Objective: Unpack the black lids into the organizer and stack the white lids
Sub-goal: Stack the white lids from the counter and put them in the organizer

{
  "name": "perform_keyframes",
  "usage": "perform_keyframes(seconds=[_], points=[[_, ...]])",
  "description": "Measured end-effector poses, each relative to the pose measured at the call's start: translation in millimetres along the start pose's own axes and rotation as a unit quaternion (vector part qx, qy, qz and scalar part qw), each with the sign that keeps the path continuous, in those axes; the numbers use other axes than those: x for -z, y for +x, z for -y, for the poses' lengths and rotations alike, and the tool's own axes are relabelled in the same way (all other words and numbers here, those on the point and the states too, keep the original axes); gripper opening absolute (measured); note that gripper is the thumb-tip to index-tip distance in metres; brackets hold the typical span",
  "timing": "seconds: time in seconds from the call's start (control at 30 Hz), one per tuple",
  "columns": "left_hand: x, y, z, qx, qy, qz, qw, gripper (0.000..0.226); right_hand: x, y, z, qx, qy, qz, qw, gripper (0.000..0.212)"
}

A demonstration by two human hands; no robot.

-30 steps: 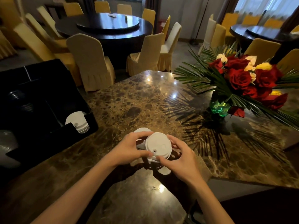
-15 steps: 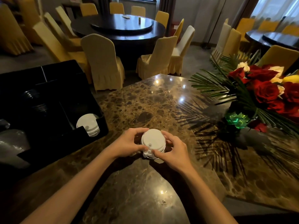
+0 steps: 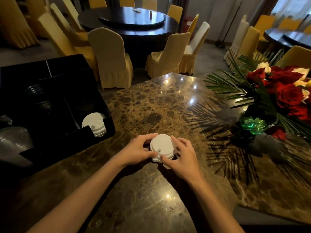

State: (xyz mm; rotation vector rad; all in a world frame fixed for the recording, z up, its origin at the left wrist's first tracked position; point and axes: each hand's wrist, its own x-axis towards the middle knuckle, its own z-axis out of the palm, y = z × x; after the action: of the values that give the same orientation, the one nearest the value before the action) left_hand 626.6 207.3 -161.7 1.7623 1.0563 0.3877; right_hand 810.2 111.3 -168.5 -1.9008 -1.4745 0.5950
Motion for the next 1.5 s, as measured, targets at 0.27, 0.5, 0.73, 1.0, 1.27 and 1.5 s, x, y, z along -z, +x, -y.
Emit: perform_keyframes(seconds=[0.27,0.5,0.73,1.0,1.27,1.5], points=[[-28.5,-25.0,-5.1,0.066,-0.039,-0.159,0.984,0.068,-15.7,-16.5,11.8,0.114,-0.108,-0.066,0.985,0.027],[-38.7,-39.5,-15.3,0.153,-0.265,-0.16,0.938,0.066,-14.5,-20.2,15.6,0.094,-0.062,-0.075,0.991,0.014],[-37.7,-49.1,-15.7,0.164,-0.474,-0.139,0.854,0.057,-15.3,-31.9,16.3,0.059,0.001,-0.119,0.991,0.015],[-22.5,-71.8,-26.6,0.09,-0.561,-0.138,0.812,0.042,-7.7,-20.0,49.9,0.175,-0.008,-0.141,0.974,0.022],[27.2,-94.2,-46.4,-0.018,-0.721,-0.185,0.668,0.042,-3.6,29.7,124.5,0.354,-0.039,-0.1,0.929,0.028],[56.0,-95.0,-35.9,-0.015,-0.803,-0.237,0.546,0.052,-24.6,72.3,186.5,0.466,-0.06,-0.044,0.882,0.025]])
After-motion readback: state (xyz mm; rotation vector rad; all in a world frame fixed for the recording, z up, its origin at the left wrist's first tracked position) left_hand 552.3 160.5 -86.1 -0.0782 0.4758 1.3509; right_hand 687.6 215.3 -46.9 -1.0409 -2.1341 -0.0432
